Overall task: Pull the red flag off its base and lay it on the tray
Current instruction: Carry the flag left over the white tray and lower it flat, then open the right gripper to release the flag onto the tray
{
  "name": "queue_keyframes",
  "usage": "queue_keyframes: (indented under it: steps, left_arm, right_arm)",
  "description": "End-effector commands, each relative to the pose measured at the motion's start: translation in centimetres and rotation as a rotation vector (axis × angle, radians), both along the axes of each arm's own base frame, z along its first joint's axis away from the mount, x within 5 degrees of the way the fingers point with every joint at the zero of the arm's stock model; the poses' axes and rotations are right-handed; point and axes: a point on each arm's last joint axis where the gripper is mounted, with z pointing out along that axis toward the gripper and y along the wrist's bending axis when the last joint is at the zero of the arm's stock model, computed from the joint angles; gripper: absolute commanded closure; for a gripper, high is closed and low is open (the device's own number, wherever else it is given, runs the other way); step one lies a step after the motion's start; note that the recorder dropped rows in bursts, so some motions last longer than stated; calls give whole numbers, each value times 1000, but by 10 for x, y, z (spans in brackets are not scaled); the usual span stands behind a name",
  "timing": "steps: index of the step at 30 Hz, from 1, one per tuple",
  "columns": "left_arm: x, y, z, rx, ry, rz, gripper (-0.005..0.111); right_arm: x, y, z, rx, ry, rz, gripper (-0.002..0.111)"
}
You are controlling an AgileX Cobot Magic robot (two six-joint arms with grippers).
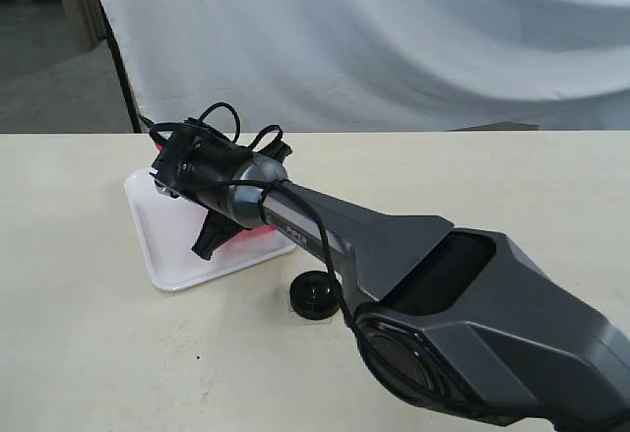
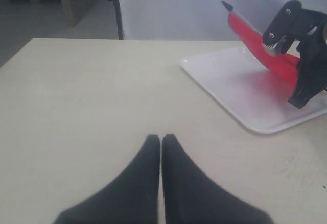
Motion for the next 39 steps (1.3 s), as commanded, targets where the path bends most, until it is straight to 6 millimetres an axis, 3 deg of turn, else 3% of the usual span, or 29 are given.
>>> queue_keyframes:
  steps: [1,4,6,13,15,20,25,27,29,32,33,39]
  left_arm:
    - [0,0,0,-4,-3,3,105]
    - [0,0,0,-4,-3,3,105]
    - [0,0,0,-4,-3,3,105]
    - [0,0,0,-4,-3,3,105]
    - [0,0,0,-4,-3,3,105]
    - [0,0,0,-4,-3,3,105]
    - [0,0,0,-4,-3,3,105]
    - [0,0,0,-4,-3,3,105]
    - [0,0,0,-4,-3,3,105]
    - [0,0,0,-4,-3,3,105]
    - [0,0,0,-4,-3,3,105]
    - [0,0,0,-4,-3,3,105]
  right_arm:
    - [3,-2,3,2,-10,-6,108]
    - [2,-2,2,6,-5,-7,108]
    - [2,-1,2,19,6,-7,100]
    - [-4,11,0,88,21,27,26]
    - [-9,17,2,99,14,48,18]
    - [-22,31,19,130,-15,95,22]
    - [-33,36,52,165,-38,105,23]
    - [-39,37,66,170,-43,110,28]
    - [-44,36,78,169,-40,108,46]
    - [-53,34,84,146,23,113,100]
    - [-56,35,83,147,60,131,108]
    - [-71,41,78,220,224,192,105]
